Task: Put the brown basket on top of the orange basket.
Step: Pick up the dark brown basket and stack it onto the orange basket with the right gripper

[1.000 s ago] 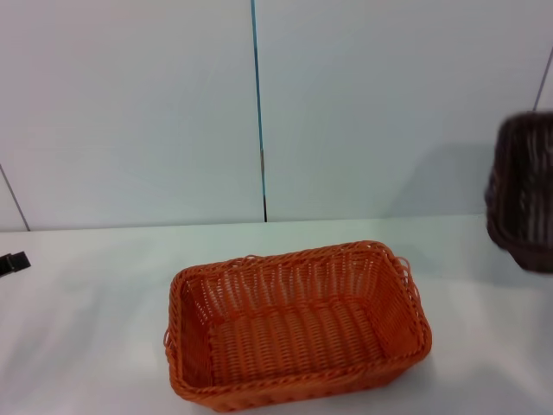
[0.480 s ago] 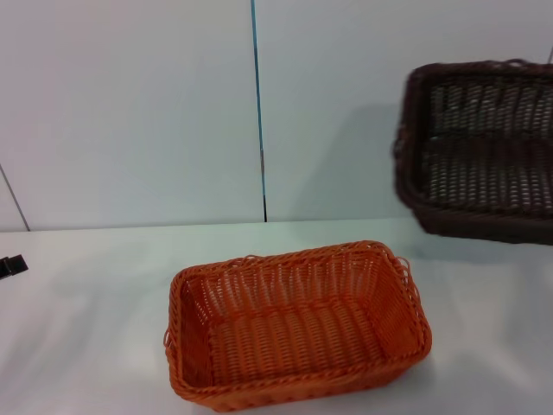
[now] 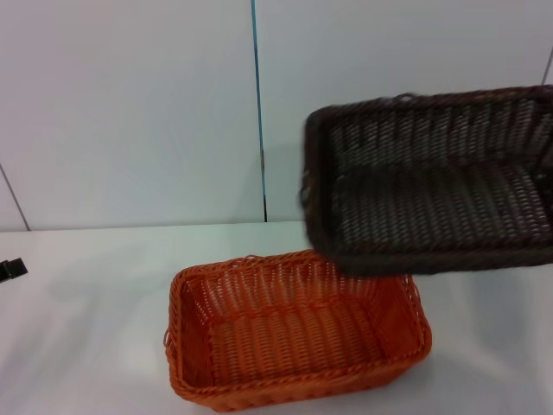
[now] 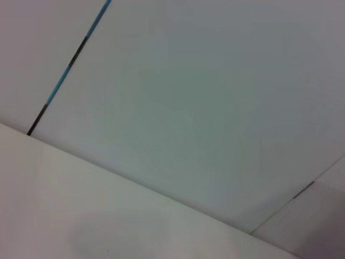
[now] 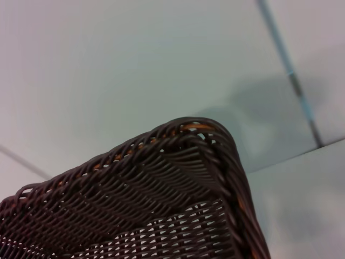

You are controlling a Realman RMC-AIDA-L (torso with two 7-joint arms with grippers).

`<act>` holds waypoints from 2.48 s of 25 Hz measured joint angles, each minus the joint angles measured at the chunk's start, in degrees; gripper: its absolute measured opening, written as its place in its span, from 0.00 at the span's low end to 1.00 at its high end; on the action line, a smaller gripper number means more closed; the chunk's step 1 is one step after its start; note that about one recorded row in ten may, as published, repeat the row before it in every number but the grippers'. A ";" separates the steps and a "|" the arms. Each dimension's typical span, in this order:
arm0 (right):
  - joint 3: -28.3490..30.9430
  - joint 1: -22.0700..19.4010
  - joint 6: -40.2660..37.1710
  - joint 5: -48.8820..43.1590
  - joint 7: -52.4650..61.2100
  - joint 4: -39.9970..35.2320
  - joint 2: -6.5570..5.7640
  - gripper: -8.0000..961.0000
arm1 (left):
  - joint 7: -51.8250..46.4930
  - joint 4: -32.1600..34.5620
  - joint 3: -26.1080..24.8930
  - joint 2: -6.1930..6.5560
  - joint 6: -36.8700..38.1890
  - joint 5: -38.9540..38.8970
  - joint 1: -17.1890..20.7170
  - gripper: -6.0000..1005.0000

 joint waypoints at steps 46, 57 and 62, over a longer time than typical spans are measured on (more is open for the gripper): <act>-15.18 3.11 13.87 4.84 -1.49 -19.70 6.02 0.19 | 0.31 0.00 0.64 -0.12 -0.38 0.32 0.19 0.87; -18.08 2.99 18.22 4.84 -1.55 -22.84 6.02 0.20 | 0.31 0.00 0.56 -0.10 -0.37 0.45 0.10 0.87; -18.35 3.01 19.22 4.85 -1.91 -23.20 6.02 0.20 | 0.31 0.06 0.52 0.03 -0.32 0.47 0.14 0.87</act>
